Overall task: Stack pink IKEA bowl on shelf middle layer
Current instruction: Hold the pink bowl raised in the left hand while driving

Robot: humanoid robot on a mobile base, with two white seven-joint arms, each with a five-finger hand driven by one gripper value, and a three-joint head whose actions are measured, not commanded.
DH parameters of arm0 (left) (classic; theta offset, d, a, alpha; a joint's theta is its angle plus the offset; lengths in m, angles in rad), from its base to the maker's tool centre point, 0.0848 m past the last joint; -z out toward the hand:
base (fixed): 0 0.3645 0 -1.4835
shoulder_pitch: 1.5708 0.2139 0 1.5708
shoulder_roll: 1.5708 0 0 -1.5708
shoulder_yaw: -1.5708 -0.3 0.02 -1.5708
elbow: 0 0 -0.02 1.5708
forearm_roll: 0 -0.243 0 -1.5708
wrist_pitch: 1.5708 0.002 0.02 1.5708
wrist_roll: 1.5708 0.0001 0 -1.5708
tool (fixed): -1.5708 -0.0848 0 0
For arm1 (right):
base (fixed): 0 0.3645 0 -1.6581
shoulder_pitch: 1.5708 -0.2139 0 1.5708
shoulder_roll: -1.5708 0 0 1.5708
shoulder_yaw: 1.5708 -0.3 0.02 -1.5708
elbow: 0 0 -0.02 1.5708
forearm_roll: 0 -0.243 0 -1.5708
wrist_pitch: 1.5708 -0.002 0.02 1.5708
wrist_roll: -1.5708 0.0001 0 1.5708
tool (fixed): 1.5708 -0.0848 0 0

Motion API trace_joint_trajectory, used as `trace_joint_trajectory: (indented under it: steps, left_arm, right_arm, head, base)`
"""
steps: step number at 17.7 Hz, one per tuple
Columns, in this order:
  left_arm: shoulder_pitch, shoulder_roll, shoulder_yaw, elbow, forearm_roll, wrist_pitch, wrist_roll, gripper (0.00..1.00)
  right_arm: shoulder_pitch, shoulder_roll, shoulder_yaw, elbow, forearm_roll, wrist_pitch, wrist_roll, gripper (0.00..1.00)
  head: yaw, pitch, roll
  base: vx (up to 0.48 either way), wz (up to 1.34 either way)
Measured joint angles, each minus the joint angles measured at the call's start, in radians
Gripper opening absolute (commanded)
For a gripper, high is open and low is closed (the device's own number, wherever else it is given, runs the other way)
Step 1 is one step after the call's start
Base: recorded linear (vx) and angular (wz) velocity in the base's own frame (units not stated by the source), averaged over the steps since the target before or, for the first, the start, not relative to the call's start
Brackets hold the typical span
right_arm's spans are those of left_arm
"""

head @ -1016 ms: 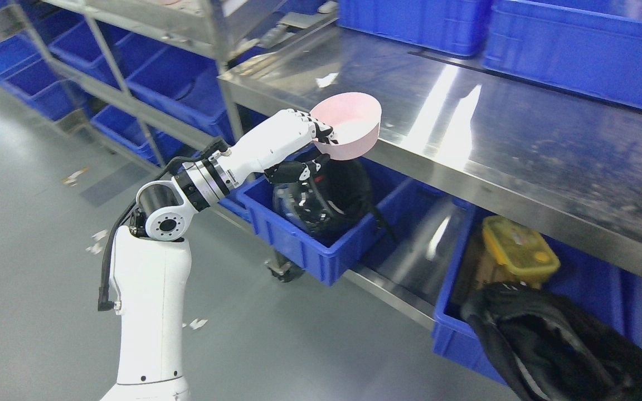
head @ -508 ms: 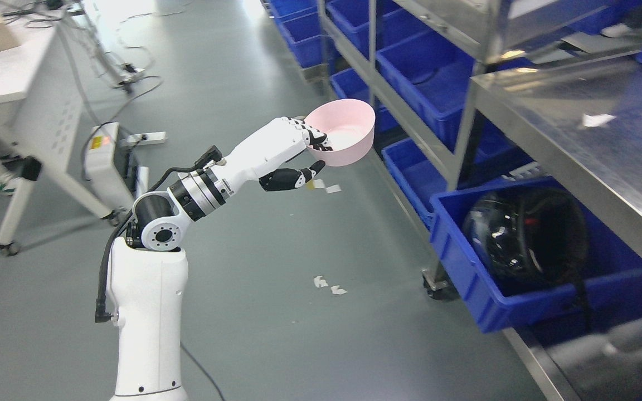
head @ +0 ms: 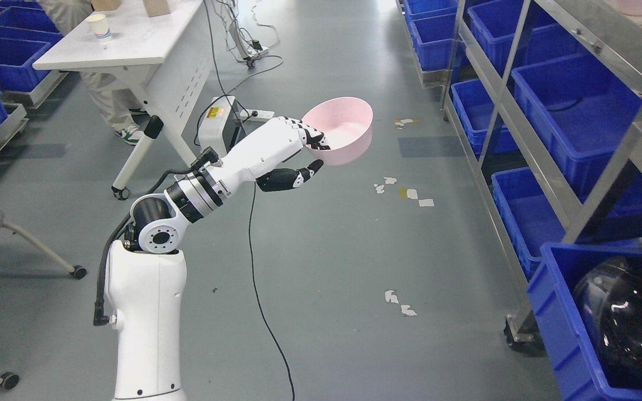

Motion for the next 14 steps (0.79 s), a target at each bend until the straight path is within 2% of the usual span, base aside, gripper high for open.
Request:
trace_joint_trajectory:
  steps: [5, 14]
  left_arm:
    - [0.004, 0.0, 0.001, 0.0, 0.002, 0.0, 0.001, 0.02]
    - [0.007, -0.001, 0.002, 0.006, 0.004, 0.0, 0.003, 0.02]
  right_arm:
    - [0.0, 0.0, 0.0, 0.0, 0.0, 0.0, 0.001, 1.0]
    - [0.0, 0.0, 0.0, 0.0, 0.0, 0.0, 0.001, 1.0]
  head:
    - [0.0, 0.0, 0.0]
    - [0.0, 0.0, 0.0]
  base:
    - [0.219, 0.23]
    - [0.295, 0.0]
